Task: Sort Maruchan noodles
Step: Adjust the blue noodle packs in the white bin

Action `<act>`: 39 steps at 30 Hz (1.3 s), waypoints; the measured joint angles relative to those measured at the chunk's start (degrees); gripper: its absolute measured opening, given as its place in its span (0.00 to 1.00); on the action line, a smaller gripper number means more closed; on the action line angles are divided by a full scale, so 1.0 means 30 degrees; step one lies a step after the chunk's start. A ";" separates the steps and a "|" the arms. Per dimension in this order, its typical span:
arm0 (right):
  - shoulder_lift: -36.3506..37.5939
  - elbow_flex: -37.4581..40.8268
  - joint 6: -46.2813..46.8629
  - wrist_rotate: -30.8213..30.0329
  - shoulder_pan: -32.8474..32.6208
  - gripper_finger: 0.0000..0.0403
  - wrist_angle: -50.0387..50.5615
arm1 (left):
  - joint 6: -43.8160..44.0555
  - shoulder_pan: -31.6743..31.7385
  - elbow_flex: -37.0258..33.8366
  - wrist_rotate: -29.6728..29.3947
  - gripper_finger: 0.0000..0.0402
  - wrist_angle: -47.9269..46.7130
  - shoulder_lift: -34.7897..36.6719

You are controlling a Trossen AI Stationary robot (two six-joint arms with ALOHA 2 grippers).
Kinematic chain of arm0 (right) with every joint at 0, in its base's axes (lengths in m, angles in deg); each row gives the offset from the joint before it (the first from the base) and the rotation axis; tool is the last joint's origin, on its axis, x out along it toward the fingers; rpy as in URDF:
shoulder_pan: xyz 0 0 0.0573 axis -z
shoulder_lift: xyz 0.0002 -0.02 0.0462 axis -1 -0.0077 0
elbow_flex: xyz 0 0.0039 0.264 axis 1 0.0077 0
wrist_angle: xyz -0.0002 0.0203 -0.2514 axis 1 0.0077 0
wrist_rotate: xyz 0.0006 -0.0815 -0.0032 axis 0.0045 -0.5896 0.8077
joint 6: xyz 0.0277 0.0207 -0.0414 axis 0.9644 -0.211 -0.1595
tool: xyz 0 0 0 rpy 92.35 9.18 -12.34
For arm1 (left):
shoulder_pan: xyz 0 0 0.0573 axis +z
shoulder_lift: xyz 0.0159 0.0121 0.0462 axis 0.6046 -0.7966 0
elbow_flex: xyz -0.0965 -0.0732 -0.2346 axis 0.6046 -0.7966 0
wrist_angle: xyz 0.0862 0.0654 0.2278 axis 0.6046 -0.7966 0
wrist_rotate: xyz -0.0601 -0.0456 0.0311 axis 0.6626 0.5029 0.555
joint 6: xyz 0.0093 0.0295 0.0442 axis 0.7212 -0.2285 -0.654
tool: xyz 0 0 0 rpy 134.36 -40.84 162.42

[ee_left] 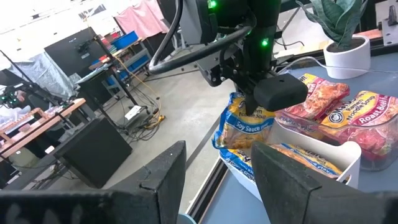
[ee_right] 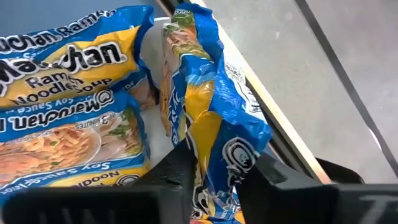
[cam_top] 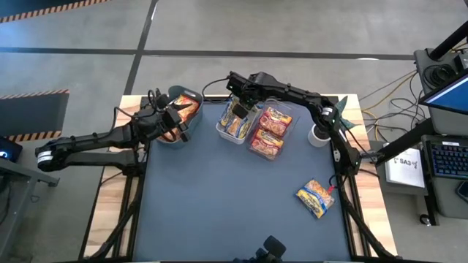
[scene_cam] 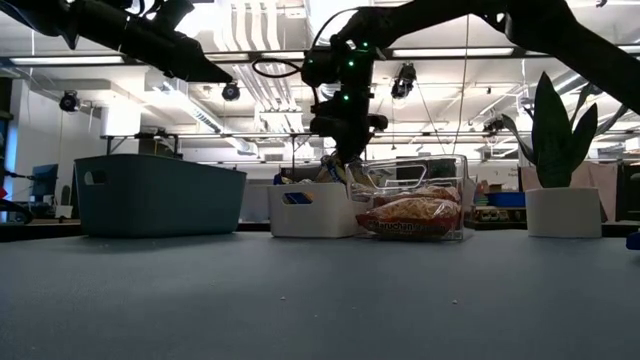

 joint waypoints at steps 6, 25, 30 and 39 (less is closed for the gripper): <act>0.0044 -0.0007 -0.0258 -0.0004 -0.0003 0.33 -0.0359 | 0.0005 0.0000 0.0000 0.0000 0.41 0.0020 0.0000; 0.0965 0.0754 0.3787 0.1759 -0.0390 0.36 0.2076 | 0.0005 0.0000 0.0000 0.0000 0.41 0.0068 0.0000; 0.0780 0.1776 0.3519 0.1697 -0.0423 0.43 0.0954 | 0.0005 0.0000 0.0000 0.0002 0.41 -0.0007 0.0000; 0.0780 0.3510 0.3390 0.1436 -0.0372 0.49 -0.1680 | 0.0005 -0.0001 0.0000 0.0000 0.41 -0.0007 0.0000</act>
